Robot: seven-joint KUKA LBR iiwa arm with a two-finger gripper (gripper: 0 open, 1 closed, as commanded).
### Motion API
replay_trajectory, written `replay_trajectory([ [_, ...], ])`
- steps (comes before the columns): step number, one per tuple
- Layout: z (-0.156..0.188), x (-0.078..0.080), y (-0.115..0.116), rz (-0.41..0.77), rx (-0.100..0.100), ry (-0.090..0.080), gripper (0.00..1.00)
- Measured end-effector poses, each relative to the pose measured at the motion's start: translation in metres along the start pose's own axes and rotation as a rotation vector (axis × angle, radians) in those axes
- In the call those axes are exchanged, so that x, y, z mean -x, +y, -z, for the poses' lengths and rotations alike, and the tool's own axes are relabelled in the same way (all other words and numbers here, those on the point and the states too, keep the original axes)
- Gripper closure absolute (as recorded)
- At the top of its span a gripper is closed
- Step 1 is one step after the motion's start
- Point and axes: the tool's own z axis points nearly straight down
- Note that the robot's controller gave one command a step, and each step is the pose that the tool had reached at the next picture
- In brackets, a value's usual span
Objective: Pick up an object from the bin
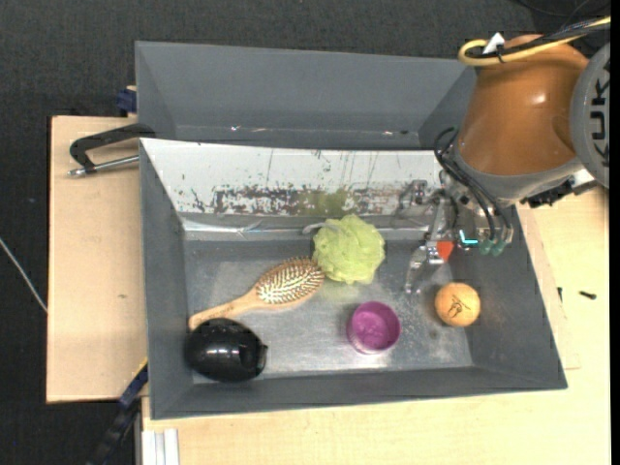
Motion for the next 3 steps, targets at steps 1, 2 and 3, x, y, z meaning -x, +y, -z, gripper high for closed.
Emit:
replay_trajectory([
  [1, 0.004, 0.002, 0.0, 0.001, -0.001, -0.009, 0.0],
  [2, -0.065, 0.011, 0.035, 0.054, -0.001, -0.012, 0.0],
  [3, -0.065, 0.015, 0.067, 0.189, -0.001, -0.009, 0.0],
])
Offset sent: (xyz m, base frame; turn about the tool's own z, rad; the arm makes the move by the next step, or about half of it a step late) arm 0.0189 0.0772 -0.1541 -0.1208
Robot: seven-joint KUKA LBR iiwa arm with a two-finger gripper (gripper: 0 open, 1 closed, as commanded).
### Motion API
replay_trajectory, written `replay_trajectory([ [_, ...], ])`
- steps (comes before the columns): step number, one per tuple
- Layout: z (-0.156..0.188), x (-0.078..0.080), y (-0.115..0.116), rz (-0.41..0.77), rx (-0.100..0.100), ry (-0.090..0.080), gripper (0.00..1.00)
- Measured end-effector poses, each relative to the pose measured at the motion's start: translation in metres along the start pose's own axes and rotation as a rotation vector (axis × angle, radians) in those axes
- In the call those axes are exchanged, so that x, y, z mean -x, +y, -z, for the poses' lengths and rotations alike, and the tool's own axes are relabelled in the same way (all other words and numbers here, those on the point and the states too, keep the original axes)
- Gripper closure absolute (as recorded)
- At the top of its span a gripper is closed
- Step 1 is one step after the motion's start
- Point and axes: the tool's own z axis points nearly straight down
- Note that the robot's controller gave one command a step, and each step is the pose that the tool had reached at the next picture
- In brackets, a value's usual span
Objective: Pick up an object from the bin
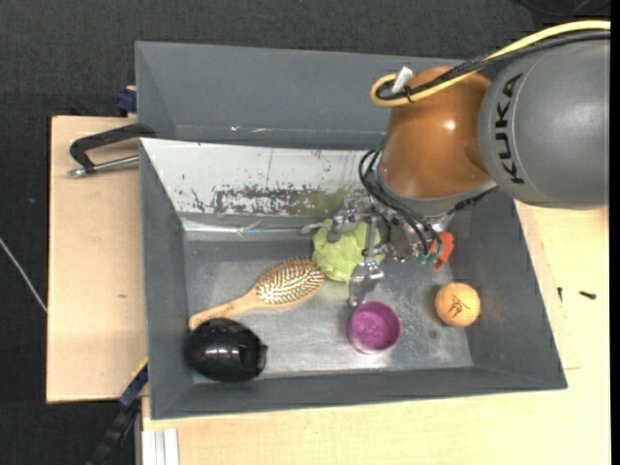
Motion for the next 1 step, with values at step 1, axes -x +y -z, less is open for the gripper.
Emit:
replay_trajectory([
  [1, -0.0154, 0.0244, -0.0111, -0.178, 0.0, -0.004, 0.0],
])
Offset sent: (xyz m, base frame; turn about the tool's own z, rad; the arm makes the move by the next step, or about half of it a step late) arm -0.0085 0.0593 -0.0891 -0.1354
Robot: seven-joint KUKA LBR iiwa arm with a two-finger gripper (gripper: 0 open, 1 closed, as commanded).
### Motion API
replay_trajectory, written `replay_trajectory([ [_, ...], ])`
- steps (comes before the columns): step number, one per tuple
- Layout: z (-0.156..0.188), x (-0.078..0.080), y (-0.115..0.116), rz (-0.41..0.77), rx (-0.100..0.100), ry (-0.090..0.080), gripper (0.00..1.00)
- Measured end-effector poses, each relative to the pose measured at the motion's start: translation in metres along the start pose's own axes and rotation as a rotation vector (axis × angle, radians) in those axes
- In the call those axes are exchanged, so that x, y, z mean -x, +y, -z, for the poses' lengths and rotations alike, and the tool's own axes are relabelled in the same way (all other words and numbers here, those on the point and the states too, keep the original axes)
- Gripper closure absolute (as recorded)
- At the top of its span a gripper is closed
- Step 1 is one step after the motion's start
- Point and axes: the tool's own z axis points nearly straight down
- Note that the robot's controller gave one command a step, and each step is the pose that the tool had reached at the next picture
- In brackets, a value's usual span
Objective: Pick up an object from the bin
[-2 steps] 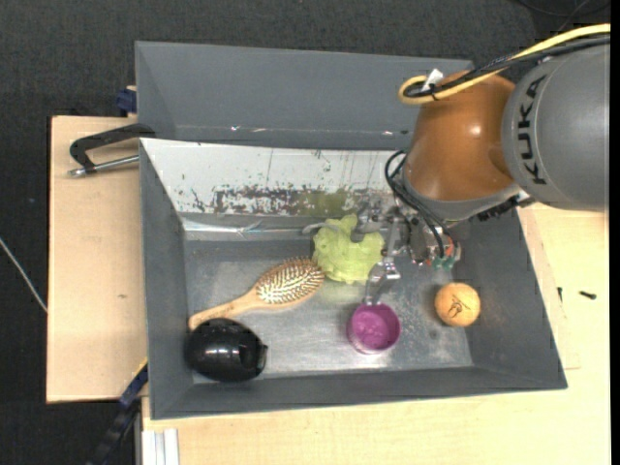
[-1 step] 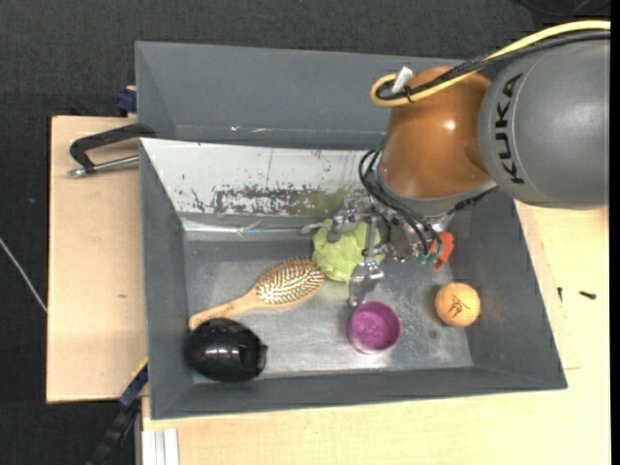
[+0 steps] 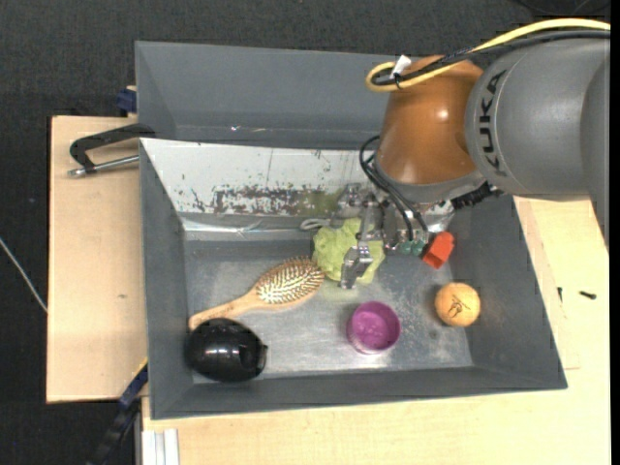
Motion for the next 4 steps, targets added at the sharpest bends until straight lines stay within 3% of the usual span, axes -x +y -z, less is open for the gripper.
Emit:
replay_trajectory([
  [1, -0.062, -0.027, 0.057, 0.302, 0.0, 0.002, 0.0],
  [2, -0.07, 0.011, -0.002, -0.142, 0.007, 0.004, 1.0],
  [4, -0.069, 0.01, -0.001, -0.141, 0.006, 0.004, 1.0],
])
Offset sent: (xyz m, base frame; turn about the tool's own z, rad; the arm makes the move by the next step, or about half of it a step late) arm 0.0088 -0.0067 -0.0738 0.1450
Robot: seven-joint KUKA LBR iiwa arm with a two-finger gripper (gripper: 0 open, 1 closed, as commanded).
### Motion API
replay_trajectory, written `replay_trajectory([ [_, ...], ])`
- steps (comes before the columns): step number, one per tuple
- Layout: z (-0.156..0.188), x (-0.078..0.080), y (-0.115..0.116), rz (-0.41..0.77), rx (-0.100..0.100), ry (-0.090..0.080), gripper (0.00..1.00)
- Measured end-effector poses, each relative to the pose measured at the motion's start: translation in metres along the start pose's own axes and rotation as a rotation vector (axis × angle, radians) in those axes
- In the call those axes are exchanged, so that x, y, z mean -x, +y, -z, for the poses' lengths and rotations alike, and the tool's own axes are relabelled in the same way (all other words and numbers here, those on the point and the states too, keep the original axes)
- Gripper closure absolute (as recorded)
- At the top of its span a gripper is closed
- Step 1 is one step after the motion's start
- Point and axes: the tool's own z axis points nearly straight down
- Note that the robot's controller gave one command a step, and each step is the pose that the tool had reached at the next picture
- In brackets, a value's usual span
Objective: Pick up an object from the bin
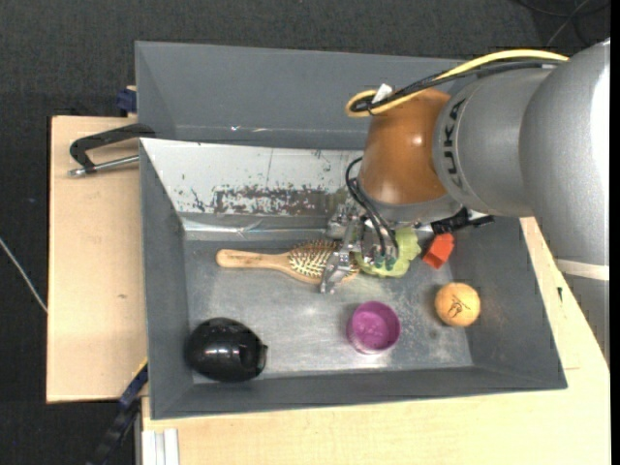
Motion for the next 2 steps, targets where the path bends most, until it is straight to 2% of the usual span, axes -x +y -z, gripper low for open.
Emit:
replay_trajectory([
  [2, 0.0077, 0.0, -0.0005, 0.0, -0.005, 0.0, 1.0],
])
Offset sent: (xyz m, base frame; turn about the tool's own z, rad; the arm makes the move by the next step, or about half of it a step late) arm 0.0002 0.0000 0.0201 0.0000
